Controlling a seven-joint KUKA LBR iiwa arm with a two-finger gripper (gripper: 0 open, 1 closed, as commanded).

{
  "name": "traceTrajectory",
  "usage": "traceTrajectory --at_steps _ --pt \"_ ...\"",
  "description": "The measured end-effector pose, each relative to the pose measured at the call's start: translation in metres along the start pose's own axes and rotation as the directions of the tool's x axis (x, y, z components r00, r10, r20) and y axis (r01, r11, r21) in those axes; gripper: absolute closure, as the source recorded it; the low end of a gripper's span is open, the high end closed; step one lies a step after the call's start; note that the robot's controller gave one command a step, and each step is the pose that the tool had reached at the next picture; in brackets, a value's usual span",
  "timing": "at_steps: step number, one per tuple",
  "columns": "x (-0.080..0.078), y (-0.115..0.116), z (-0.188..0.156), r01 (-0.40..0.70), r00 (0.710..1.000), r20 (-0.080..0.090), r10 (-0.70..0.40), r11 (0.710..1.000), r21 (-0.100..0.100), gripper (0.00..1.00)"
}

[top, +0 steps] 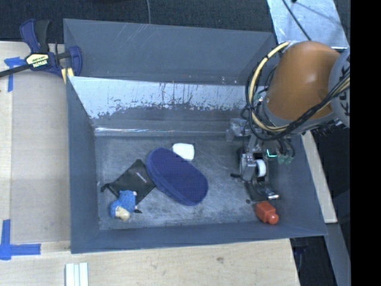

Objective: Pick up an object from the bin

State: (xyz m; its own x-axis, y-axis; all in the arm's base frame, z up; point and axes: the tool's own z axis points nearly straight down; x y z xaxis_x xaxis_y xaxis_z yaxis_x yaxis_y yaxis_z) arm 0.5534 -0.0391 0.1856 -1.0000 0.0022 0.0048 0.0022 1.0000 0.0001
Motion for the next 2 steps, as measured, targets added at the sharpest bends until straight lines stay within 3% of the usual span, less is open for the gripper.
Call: traceTrajectory --at_steps 1,2 --pt "0.0249 0.0683 0.1174 0.369 0.93 0.005 -0.369 0.93 0.001 0.0" --pt "0.0238 0.067 0.1155 0.368 0.93 0.008 -0.368 0.93 0.003 1.0"
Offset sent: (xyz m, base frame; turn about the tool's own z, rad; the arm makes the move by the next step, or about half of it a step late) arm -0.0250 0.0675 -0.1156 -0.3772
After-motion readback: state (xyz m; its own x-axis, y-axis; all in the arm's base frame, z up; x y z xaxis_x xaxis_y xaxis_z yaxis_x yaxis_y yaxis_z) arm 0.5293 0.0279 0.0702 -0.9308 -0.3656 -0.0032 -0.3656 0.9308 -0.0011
